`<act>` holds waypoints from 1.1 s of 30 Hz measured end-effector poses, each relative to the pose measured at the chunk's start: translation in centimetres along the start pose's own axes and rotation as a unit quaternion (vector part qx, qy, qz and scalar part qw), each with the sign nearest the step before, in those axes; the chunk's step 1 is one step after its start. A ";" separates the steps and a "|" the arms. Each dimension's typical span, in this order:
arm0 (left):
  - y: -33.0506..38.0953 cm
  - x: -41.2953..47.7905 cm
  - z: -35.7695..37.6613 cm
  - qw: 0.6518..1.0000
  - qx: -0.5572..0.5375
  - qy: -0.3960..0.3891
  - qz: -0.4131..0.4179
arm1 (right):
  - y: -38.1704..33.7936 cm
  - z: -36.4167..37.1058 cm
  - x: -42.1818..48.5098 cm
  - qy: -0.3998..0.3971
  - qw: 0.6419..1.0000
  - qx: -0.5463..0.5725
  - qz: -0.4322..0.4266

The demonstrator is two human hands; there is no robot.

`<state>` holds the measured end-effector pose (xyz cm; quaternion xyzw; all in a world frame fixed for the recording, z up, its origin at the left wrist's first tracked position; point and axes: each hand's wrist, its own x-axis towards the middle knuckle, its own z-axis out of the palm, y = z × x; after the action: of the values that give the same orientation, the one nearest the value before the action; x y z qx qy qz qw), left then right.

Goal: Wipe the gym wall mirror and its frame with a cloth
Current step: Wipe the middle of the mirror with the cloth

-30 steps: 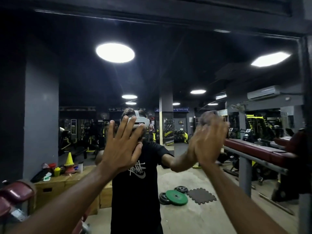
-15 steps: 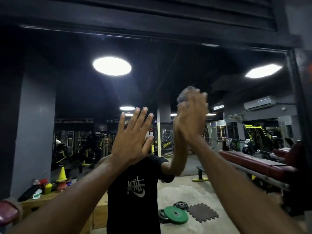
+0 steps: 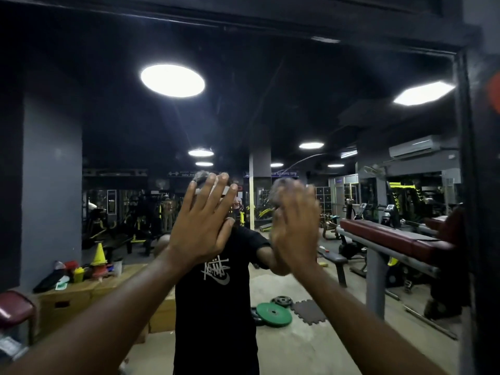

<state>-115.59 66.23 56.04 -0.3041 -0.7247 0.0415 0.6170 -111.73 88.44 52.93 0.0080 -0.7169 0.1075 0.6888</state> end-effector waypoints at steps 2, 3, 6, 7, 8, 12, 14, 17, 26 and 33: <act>0.2 -0.1 -0.2 1.000 -0.005 0.002 0.000 | 1.6 -0.9 -1.3 -0.055 0.988 -0.009 -0.147; 0.4 -0.1 -0.1 1.000 -0.002 0.002 0.007 | 3.2 -1.7 -0.4 -0.074 0.975 -0.024 -0.208; 1.7 -0.1 0.2 0.999 0.000 -0.021 0.040 | 8.7 -3.6 3.0 -0.074 0.987 -0.026 -0.140; 2.3 -0.1 0.4 0.999 0.004 -0.028 0.041 | 9.8 -4.2 3.6 -0.029 0.999 -0.014 -0.032; 2.7 -0.2 0.5 0.999 0.007 -0.031 0.035 | 9.7 -4.2 3.5 0.020 0.996 0.002 0.083; 3.7 0.4 0.7 1.000 -0.013 -0.009 0.005 | 5.1 -1.6 -2.1 0.025 0.996 -0.040 0.078; 4.2 1.7 0.6 1.000 -0.023 -0.001 0.007 | 5.5 -1.2 -4.2 -0.056 0.993 -0.039 -0.092; 5.2 5.8 0.4 1.000 -0.017 0.012 0.011 | 9.2 -3.5 0.8 -0.073 0.978 -0.077 -0.182; 6.1 9.2 1.5 1.000 0.021 -0.005 -0.020 | 6.6 -2.5 11.4 0.024 0.999 0.029 -0.018; 9.3 6.6 1.8 1.000 -0.002 0.001 -0.017 | 16.5 -7.0 13.7 -0.011 0.998 0.010 -0.061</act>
<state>-113.98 77.57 57.35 -0.2932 -0.7289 0.0292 0.6180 -108.19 107.62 64.35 0.0594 -0.7216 0.0725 0.6859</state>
